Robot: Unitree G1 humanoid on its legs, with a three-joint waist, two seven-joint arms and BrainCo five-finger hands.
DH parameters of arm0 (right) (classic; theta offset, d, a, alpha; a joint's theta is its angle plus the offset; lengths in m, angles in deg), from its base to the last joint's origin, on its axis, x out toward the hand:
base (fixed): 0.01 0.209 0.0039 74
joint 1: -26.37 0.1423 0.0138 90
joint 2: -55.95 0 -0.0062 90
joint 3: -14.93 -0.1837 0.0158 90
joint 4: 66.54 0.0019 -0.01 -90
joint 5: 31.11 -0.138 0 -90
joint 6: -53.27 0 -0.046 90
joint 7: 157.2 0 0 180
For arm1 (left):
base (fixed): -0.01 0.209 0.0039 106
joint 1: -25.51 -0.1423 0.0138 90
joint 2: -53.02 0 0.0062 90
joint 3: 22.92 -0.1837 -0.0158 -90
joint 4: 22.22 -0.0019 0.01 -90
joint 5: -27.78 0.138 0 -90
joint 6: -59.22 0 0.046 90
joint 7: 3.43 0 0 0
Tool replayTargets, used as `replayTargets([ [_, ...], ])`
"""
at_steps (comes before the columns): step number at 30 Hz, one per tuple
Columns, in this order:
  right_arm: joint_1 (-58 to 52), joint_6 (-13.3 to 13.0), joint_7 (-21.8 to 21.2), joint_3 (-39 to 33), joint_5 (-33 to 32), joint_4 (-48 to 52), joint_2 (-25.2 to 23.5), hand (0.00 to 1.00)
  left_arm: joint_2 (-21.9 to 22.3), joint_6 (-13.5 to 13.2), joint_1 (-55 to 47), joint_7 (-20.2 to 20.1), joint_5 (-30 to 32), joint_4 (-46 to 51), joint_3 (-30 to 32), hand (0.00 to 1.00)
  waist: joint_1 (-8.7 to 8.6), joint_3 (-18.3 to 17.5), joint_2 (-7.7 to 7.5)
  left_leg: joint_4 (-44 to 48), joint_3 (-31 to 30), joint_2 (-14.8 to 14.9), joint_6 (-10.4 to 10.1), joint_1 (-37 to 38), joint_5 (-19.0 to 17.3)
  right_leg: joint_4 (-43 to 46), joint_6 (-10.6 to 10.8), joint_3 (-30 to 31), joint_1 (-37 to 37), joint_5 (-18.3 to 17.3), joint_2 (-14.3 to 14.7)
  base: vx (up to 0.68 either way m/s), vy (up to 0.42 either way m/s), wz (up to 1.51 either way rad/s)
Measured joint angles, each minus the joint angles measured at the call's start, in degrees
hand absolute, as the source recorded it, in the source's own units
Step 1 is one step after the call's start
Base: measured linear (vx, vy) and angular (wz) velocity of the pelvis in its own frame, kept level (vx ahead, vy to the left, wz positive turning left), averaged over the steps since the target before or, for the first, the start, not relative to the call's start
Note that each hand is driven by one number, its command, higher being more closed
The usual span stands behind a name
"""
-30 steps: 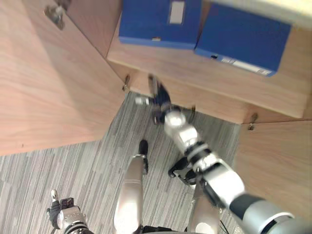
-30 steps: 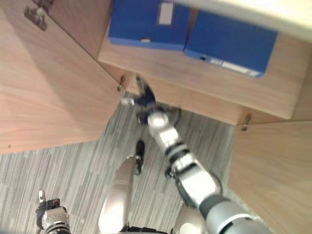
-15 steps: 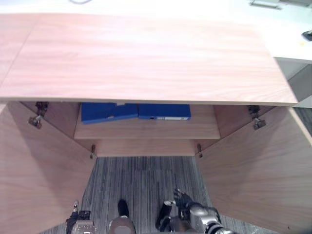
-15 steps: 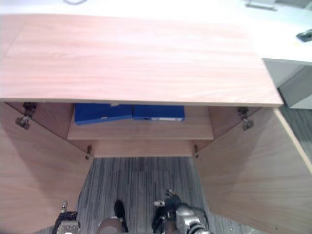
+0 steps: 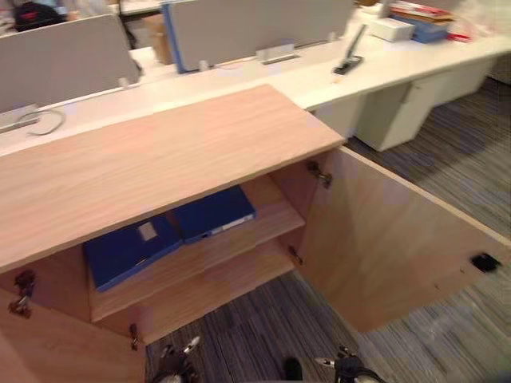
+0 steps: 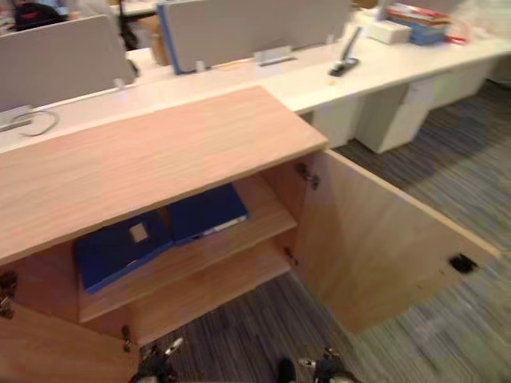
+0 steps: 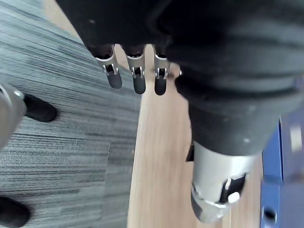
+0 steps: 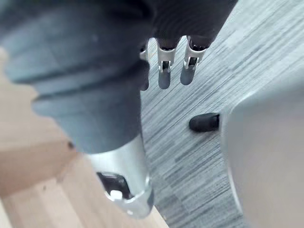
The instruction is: Walk over to the cabinet, pick up the folder, carry it to the office cabinet, place the folder inside the office cabinet, then close the office cabinet door
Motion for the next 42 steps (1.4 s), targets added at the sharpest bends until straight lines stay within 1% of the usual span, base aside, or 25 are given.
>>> replayTargets([
  [2, -0.7, 0.2, 0.6, -3.1, -1.9, 1.6, -0.3, 0.0, -0.5, 0.0, 1.0, -0.5, 2.3, -0.5, -3.5, 0.0, -1.67, -0.1, 0.26, -0.2, 2.4, -0.9, 0.0, 0.0, 0.0, 0.0, 0.3, 2.2, -1.5, 1.4, -0.3, -0.05, 0.111, -0.86],
  [3, -1.3, 0.3, 0.9, -4.6, -3.3, 2.2, -0.3, 0.0, -0.5, 0.1, 2.1, -1.0, 3.6, -1.9, -5.4, 0.0, -2.63, 0.1, -0.01, -0.2, 3.5, -1.2, 0.4, 0.1, 0.2, 0.3, 0.8, 3.3, -2.1, 2.3, -0.2, 0.01, 0.055, -0.43],
  [4, -1.5, 0.2, 1.2, -5.7, -4.5, 2.3, -0.4, 0.0, -0.5, 0.1, 2.9, -1.3, 4.4, -2.5, -5.9, 0.0, -3.13, 0.2, 0.31, -0.1, 4.1, -1.4, 0.4, 0.9, 0.2, 0.3, 0.7, 4.0, -1.9, 2.7, -0.1, 0.03, 0.079, -0.59],
  [6, -2.9, 0.0, 2.4, -8.0, -9.4, 4.0, -1.8, 0.0, -0.4, 0.5, 4.4, -2.0, 6.1, -3.8, -6.3, 0.0, -3.46, 0.6, -0.09, -1.5, 8.2, -1.6, 0.4, 4.2, 0.1, 0.8, 0.5, 7.7, -1.5, 3.3, 1.2, 0.04, 0.087, -0.88],
  [8, -3.6, -0.8, 2.7, -8.0, -11.8, 6.8, -3.3, 0.0, -0.1, 0.5, 4.1, -2.6, 6.6, -4.8, -6.4, 0.0, -3.61, 1.5, -0.27, -2.3, 11.6, -1.2, 0.4, 6.5, 0.1, 2.4, 0.5, 9.1, -1.6, 3.3, 2.1, -0.01, 0.055, -0.9],
  [9, -3.8, -1.0, 3.1, -8.0, -14.0, 8.5, -4.2, 0.0, 0.5, -0.1, 4.0, -2.5, 8.3, -4.7, -6.4, 0.0, -3.48, 2.2, -0.49, -2.1, 13.8, -1.2, 0.5, 7.1, 0.1, 5.9, -1.1, 4.8, -3.6, 0.3, 1.7, -0.05, 0.005, -0.65],
  [10, -3.8, -1.3, 3.4, -8.2, -15.4, 9.4, -4.3, 0.0, 1.2, -0.2, 3.9, -2.4, 9.5, -4.5, -6.4, 0.0, -3.43, 2.9, -0.47, -2.0, 14.8, -1.3, 0.7, 7.2, 0.2, 9.9, -2.3, -1.5, -5.4, -2.0, -0.1, -0.08, 0.015, -0.43],
  [11, -3.8, -1.9, 4.1, -8.2, -17.7, 10.7, -4.4, 0.0, 1.8, -0.3, 2.6, -2.6, 11.5, -4.0, -7.7, 0.0, -2.97, 4.2, -0.71, -1.8, 16.0, -1.8, 0.9, 8.5, 0.2, 20.0, -4.7, -16.1, -8.1, -7.8, -5.6, -0.03, 0.084, -0.27],
  [12, -4.6, -2.9, 4.8, -8.2, -20.1, 11.0, -5.0, 0.0, 1.5, -0.2, 1.0, -2.2, 12.7, -1.6, -7.1, 0.0, -2.79, 4.4, -1.86, -1.8, 17.1, -2.8, 1.5, 10.3, -0.4, 28.1, -4.7, -28.6, -8.7, -11.0, -12.9, -0.01, 0.095, -0.41],
  [13, -4.7, -3.3, 5.2, -8.2, -21.1, 11.2, -5.1, 0.0, 1.5, -0.3, 0.9, -2.1, 12.9, -0.9, -5.9, 0.0, -2.4, 4.4, -2.14, -1.5, 18.3, -2.9, 1.5, 11.3, -0.7, 30.2, -5.3, -31.5, -8.3, -12.0, -13.9, 0.05, 0.034, -0.48],
  [14, -4.7, -3.7, 5.2, -8.2, -22.6, 11.8, -5.5, 0.0, 1.6, 0.0, 0.7, -1.9, 12.8, -1.2, -4.6, 0.0, -2.41, 4.4, -2.5, -1.1, 19.3, -2.7, 1.6, 11.7, -0.9, 30.0, -5.3, -31.9, -7.9, -12.2, -13.0, 0.04, -0.033, -0.47],
  [15, -4.5, -4.0, 5.2, -8.3, -23.0, 12.2, -5.6, 0.0, 1.6, 0.1, 0.5, -1.7, 12.8, -1.3, -3.8, 0.0, -2.36, 4.4, -2.08, -1.1, 20.0, -2.3, 1.7, 11.8, -0.9, 29.0, -5.4, -31.9, -7.7, -12.6, -12.1, 0.04, -0.067, -0.44],
  [16, -4.2, -4.2, 5.2, -8.9, -23.5, 13.0, -5.7, 0.0, 1.6, 0.2, 0.4, -1.6, 12.7, -1.4, -3.1, 0.0, -2.3, 4.3, -1.29, -1.3, 21.3, -1.1, 1.6, 11.7, -0.9, 28.2, -5.6, -33.9, -7.5, -15.2, -11.5, 0.05, -0.091, -0.43],
  [17, -4.2, -4.4, 5.2, -10.6, -24.8, 13.0, -5.8, 0.0, 2.3, 0.4, 0.2, -1.4, 12.0, -1.2, -2.6, 0.0, -2.18, 3.8, -0.24, -2.1, 22.5, 0.4, 1.4, 11.3, -1.1, 31.8, -4.5, -38.9, -7.3, -17.2, -13.3, 0.07, -0.115, -0.43],
  [18, -5.0, -4.5, 5.3, -10.5, -24.8, 12.4, -6.3, 0.0, 1.3, 0.4, 0.4, -1.3, 11.2, -1.1, -1.9, 0.0, -2.01, 3.6, -2.57, -2.0, 22.9, -0.6, 0.4, 11.6, -1.2, 33.6, -3.9, -38.7, -7.1, -17.6, -15.3, 0.09, -0.096, -0.52],
  [19, -5.0, -4.5, 5.2, -10.6, -24.9, 11.9, -6.2, 0.0, 0.8, 0.5, 0.5, -1.1, 11.1, -1.3, -1.5, 0.0, -1.39, 3.6, -2.44, -2.2, 23.2, -0.3, 0.2, 11.9, -1.1, 33.0, -4.7, -37.5, -7.7, -17.0, -13.5, 0.08, -0.08, -0.65],
  [21, -3.7, -4.8, 5.1, -10.4, -25.0, 10.0, -5.8, 0.0, -0.8, 0.6, 0.3, -0.8, 11.1, -3.8, -0.8, 0.0, -1.03, 3.0, -1.9, -2.1, 20.9, 1.0, 2.7, 11.3, -0.2, 27.1, -5.1, -34.8, -7.2, -15.2, -8.7, 0.06, -0.199, -0.91],
  [22, -2.8, -4.8, 5.2, -10.4, -25.4, 8.8, -5.7, 0.0, -1.3, 0.6, 0.3, -0.5, 11.1, -4.0, -0.8, 0.0, -1.17, 3.2, -2.23, -2.2, 18.7, 0.8, 2.7, 10.6, -0.2, 24.9, -5.6, -34.0, -6.7, -14.3, -7.2, 0.0, -0.21, -0.66],
  [24, -2.8, -4.8, 5.2, -10.3, -26.6, 7.3, -5.8, 0.0, -1.8, 0.6, 0.3, -0.2, 10.5, -4.4, -0.6, 0.0, -1.16, 3.3, -2.42, -2.2, 16.8, 0.8, 2.4, 9.6, -0.3, 22.5, -6.1, -33.8, -4.9, -13.3, -5.8, -0.08, -0.066, -0.2],
  [27, -2.7, -4.8, 5.2, -7.5, -26.7, 8.3, -4.9, 0.0, -2.2, 0.6, -0.1, 0.4, 10.6, -4.5, 0.2, 0.0, -1.13, 3.1, -3.19, -2.2, 14.1, 0.7, 1.6, 9.2, 0.1, 21.3, -5.4, -33.8, -3.5, -12.7, -5.8, -0.06, 0.009, 0.01],
  [28, -2.3, -4.8, 5.2, -5.6, -26.7, 10.2, -4.7, 0.0, -2.4, 0.6, -0.5, 0.6, 10.7, -4.5, 0.0, 0.0, -1.18, 2.5, -2.76, -2.2, 13.8, 0.5, 1.0, 8.9, 0.4, 20.7, -4.9, -33.8, -3.6, -12.2, -5.7, -0.01, 0.097, 0.03],
  [32, 0.8, -5.0, 5.4, -4.8, -25.5, 18.3, -3.3, 0.0, -4.3, 0.7, -1.0, 0.5, 10.7, -4.4, -2.5, 0.0, -1.12, 1.9, -3.28, -2.2, 12.7, -0.5, 0.5, 7.2, 0.8, 17.4, -4.4, -33.9, -3.9, -9.1, -6.0, 0.0, 0.1, 0.03],
  [35, 6.8, -5.5, 5.7, -4.8, -22.1, 24.3, 1.5, 0.0, -6.6, 0.7, -1.9, 0.3, 11.1, -4.4, -4.5, 0.0, -1.07, 1.9, -3.25, -2.1, 12.3, -1.6, 0.5, 6.6, 1.2, 13.8, -3.9, -33.8, -2.8, -6.3, -6.0, -0.01, 0.107, 0.01],
  [38, 13.4, -6.2, 6.3, -4.7, -21.6, 24.6, 6.7, 0.0, -7.3, 0.5, -2.8, 0.3, 11.0, -4.3, -6.8, 0.0, -0.69, 1.0, -3.25, -2.2, 11.5, -2.4, 0.6, 6.5, 2.1, 11.1, -3.4, -33.9, -1.7, -4.7, -6.2, 0.0, 0.068, 0.04],
  [42, 21.9, -6.2, 6.5, -0.1, -19.8, 23.5, 11.7, 0.0, -7.8, 0.5, -3.1, 0.1, 9.8, -3.0, -10.4, 0.0, 0.2, 0.7, -3.26, -2.2, 10.4, -3.2, 0.5, 6.1, 3.3, 7.1, -3.1, -34.5, 0.1, -2.7, -6.2, -0.02, 0.024, 0.08],
])
